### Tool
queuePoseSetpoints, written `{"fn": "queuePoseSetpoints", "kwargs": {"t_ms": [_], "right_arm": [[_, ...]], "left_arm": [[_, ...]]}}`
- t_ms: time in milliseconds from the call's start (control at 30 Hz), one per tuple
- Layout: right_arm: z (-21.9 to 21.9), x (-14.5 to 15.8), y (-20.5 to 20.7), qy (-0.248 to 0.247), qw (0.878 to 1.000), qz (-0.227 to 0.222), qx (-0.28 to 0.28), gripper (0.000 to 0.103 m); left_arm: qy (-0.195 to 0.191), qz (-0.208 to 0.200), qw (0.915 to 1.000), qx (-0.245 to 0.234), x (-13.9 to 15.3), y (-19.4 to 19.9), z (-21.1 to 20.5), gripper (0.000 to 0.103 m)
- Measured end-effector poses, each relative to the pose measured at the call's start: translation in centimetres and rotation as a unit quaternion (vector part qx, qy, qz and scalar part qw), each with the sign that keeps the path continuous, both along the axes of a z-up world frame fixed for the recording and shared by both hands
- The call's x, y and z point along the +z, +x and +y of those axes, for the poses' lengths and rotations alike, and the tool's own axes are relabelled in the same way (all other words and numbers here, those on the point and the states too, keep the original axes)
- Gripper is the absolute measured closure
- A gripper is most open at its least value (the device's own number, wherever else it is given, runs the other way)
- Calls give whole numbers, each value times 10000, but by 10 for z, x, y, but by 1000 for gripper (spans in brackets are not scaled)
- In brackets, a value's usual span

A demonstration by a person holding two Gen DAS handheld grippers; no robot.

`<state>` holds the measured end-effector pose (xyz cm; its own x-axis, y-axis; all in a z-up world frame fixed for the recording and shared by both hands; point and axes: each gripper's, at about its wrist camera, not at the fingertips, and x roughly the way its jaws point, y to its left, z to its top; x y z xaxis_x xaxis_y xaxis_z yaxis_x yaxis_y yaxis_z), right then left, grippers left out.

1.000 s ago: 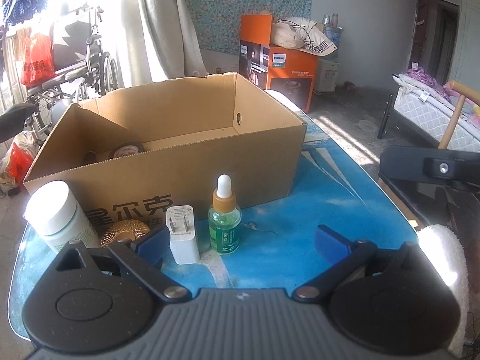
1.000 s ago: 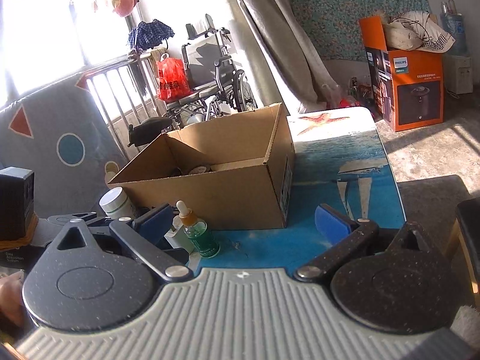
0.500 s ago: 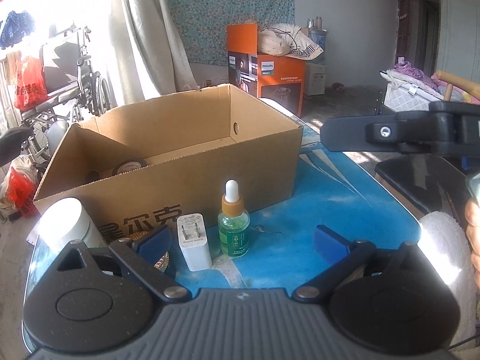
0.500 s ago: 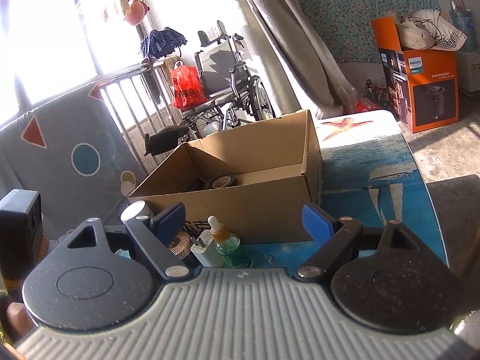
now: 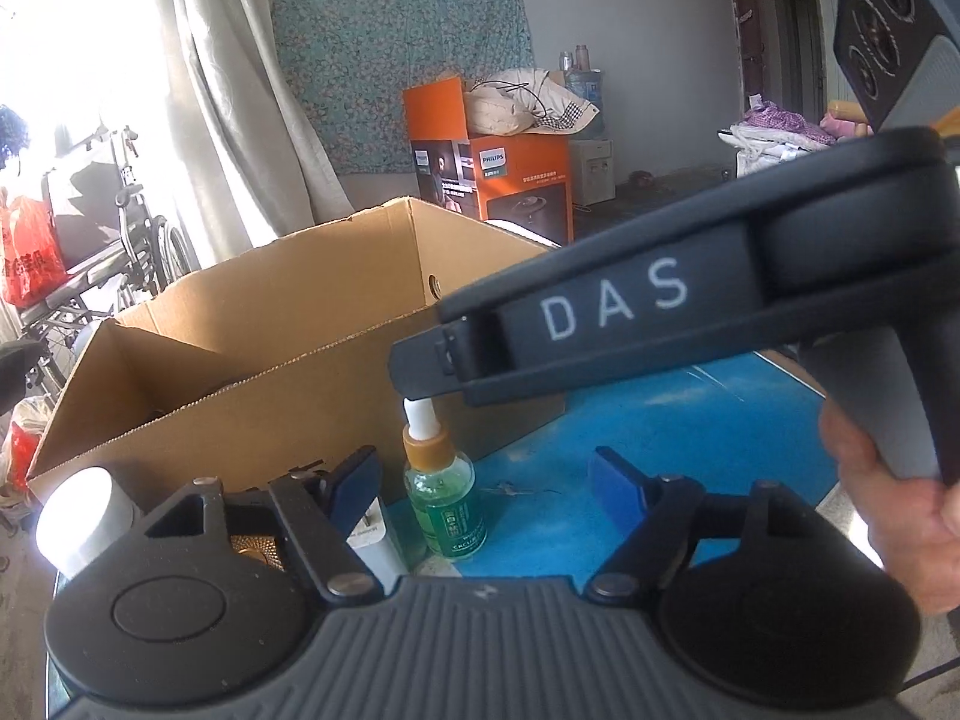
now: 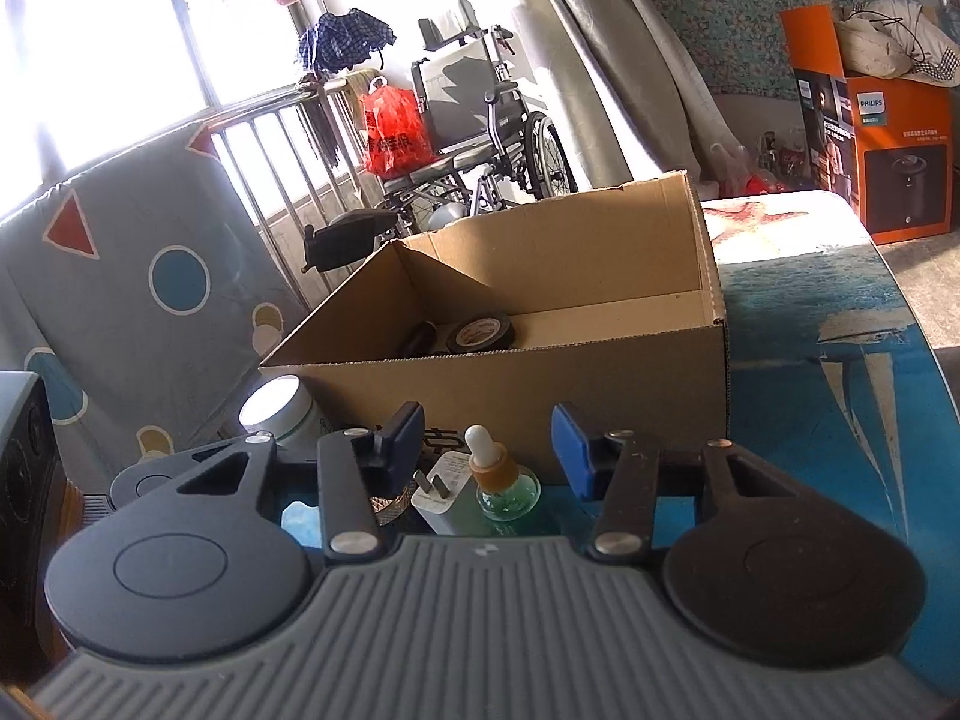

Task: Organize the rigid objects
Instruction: 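Lower the right tool onto the green dropper bottle and close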

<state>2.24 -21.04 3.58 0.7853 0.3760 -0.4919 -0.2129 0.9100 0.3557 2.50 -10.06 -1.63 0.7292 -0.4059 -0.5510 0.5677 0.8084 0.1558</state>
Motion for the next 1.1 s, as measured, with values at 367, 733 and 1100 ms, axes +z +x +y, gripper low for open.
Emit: {"fn": "queuePoseSetpoints", "kwargs": {"t_ms": [367, 733, 1100], "right_arm": [[14, -9, 27, -119, 9989, 104, 435, 87], [8, -15, 30, 17, 9988, 162, 467, 94], [-12, -10, 12, 21, 9994, 308, 149, 94]], "left_arm": [[-128, 47, 9996, 245, -7, 17, 2, 57], [-156, 96, 9988, 446, -8, 20, -4, 77], [-548, 314, 9979, 152, -6, 20, -13, 82]]}}
